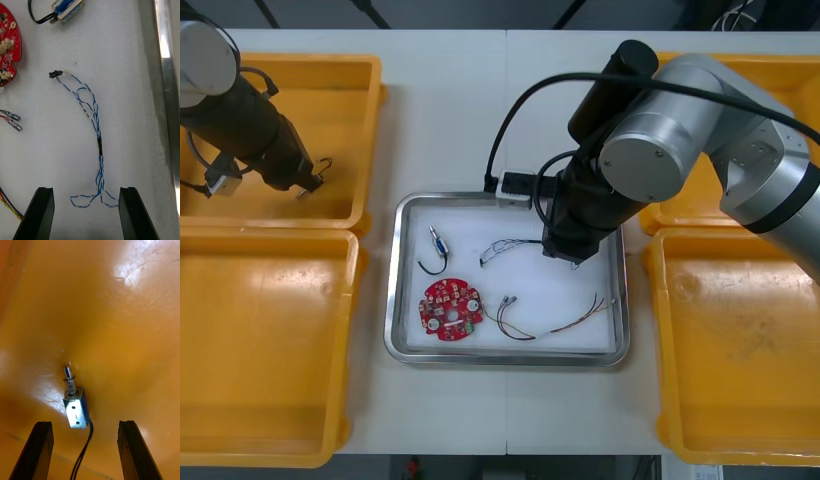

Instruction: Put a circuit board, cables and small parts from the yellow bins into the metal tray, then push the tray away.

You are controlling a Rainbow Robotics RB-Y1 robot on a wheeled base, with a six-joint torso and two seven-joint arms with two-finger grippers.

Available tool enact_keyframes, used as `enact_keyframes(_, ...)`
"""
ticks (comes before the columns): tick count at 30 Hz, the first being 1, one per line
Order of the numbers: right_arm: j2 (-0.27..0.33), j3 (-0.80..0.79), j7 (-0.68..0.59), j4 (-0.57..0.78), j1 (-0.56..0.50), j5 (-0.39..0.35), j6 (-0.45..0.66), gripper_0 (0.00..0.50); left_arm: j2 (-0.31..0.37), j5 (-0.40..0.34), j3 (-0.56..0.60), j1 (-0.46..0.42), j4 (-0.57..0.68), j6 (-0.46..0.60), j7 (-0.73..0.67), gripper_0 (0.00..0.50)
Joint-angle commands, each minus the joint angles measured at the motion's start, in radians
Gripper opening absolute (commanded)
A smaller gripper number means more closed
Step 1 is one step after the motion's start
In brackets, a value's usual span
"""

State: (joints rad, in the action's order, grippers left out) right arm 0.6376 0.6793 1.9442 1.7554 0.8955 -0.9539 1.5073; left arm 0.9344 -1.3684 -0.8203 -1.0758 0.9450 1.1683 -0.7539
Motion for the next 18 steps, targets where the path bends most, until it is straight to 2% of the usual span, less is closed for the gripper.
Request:
enact_keyframes(1,0.033,-0.11,-0.14,0.098,0.006,-0.003,0.073,0.5,-0.022,-0.008,-0.031,-0.052,-0.014,-0.002,0.007,0.5)
enact_keyframes(9,0.074,-0.253,-0.401,0.254,-0.083,0.049,0.211,0.5,-0.054,0.009,-0.04,-0.052,-0.058,-0.049,0.016,0.5)
enact_keyframes(18,0.134,-0.409,-0.628,0.357,-0.184,0.049,0.329,0.5,-0.06,0.022,-0.062,-0.052,-0.052,-0.056,0.025,0.5)
